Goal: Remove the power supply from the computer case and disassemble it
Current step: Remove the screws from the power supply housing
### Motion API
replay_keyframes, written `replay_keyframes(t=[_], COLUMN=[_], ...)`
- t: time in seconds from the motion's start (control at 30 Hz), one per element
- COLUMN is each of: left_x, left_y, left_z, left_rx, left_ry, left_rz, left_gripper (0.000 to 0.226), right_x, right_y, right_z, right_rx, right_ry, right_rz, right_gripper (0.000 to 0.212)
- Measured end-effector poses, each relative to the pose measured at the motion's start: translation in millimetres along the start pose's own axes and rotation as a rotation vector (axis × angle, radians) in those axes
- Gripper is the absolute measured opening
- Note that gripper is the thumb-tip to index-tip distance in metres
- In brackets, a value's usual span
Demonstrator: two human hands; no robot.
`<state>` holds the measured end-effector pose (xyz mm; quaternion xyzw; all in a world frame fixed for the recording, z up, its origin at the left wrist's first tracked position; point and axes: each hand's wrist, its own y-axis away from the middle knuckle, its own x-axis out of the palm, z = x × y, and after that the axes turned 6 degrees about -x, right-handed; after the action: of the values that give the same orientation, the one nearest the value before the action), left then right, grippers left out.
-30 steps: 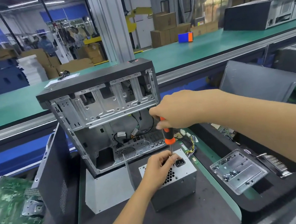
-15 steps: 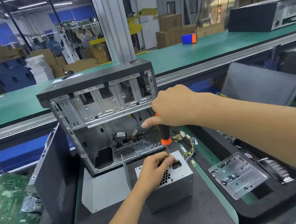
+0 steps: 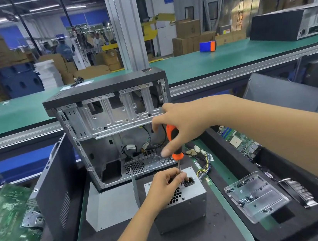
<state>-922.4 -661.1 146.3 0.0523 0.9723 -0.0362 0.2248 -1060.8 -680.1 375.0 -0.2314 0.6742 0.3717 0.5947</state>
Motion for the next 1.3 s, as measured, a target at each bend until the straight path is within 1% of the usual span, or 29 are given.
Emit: replay_keyframes(t=[0.07, 0.13, 0.2, 0.23, 0.3, 0.4, 0.43, 0.5, 0.53, 0.6, 0.63, 0.7, 0.73, 0.77, 0.83, 0.87, 0.93, 1.03, 1.1, 1.17, 1.2, 1.3], left_x=[0, 0, 1, 1, 0, 0, 0, 0, 0, 0, 0, 0, 0, 0, 0, 0, -1, -2, -2, -2, -3, -3], left_y=[0, 0, 1, 1, 1, 2, 2, 2, 3, 4, 4, 5, 5, 5, 4, 4, 3, 1, 0, 0, 0, 1], left_z=[-1, 0, -1, -1, -2, -3, -4, -4, -4, -5, -6, -7, -7, -6, -5, -4, -4, -2, -2, -1, -1, -1], left_rx=[-0.008, -0.011, -0.014, -0.015, -0.012, -0.003, 0.000, 0.000, 0.001, 0.007, 0.009, 0.004, 0.000, -0.004, -0.004, 0.000, 0.010, 0.035, 0.043, 0.048, 0.053, 0.062], left_ry=[-0.008, -0.019, -0.014, -0.012, -0.014, -0.004, 0.001, 0.010, 0.009, 0.006, 0.009, 0.015, 0.015, 0.013, 0.017, 0.024, 0.029, 0.025, 0.030, 0.025, 0.020, 0.019], left_rz=[0.001, 0.000, 0.000, -0.002, -0.010, 0.002, 0.006, 0.005, 0.004, 0.003, 0.004, 0.004, 0.002, 0.000, 0.001, 0.003, 0.004, -0.001, 0.003, 0.009, 0.011, 0.015], left_gripper=[0.024, 0.023, 0.023, 0.023, 0.024, 0.024, 0.025, 0.024, 0.024, 0.023, 0.023, 0.022, 0.022, 0.022, 0.022, 0.022, 0.022, 0.022, 0.021, 0.022, 0.024, 0.025], right_x=[3, 7, 10, 11, 8, 2, -1, -6, -8, -8, -6, -1, 1, 4, 8, 9, 7, -2, -10, -12, -10, 0], right_y=[-2, -8, -13, -14, -13, -12, -10, -8, -7, -7, -7, -9, -11, -12, -16, -17, -18, -12, -8, -5, -5, -8], right_z=[2, 4, 4, 4, 3, 2, 3, 6, 7, 7, 7, 8, 10, 12, 11, 11, 9, 2, 0, 0, 1, 8], right_rx=[0.111, 0.173, 0.152, 0.131, 0.080, -0.030, -0.071, -0.124, -0.142, -0.154, -0.128, -0.016, 0.047, 0.100, 0.134, 0.123, 0.083, -0.048, -0.135, -0.153, -0.132, 0.027], right_ry=[0.071, 0.187, 0.295, 0.299, 0.230, 0.075, 0.064, 0.054, 0.043, 0.014, -0.001, 0.018, 0.045, 0.091, 0.189, 0.202, 0.189, 0.078, 0.000, -0.066, -0.068, -0.025], right_rz=[-0.100, -0.161, -0.180, -0.171, -0.106, 0.043, 0.072, 0.129, 0.145, 0.124, 0.092, -0.024, -0.087, -0.132, -0.187, -0.172, -0.074, 0.076, 0.158, 0.162, 0.138, -0.051], right_gripper=[0.073, 0.072, 0.063, 0.059, 0.045, 0.010, 0.010, 0.030, 0.034, 0.029, 0.038, 0.064, 0.071, 0.073, 0.066, 0.061, 0.048, 0.011, 0.024, 0.028, 0.036, 0.067])
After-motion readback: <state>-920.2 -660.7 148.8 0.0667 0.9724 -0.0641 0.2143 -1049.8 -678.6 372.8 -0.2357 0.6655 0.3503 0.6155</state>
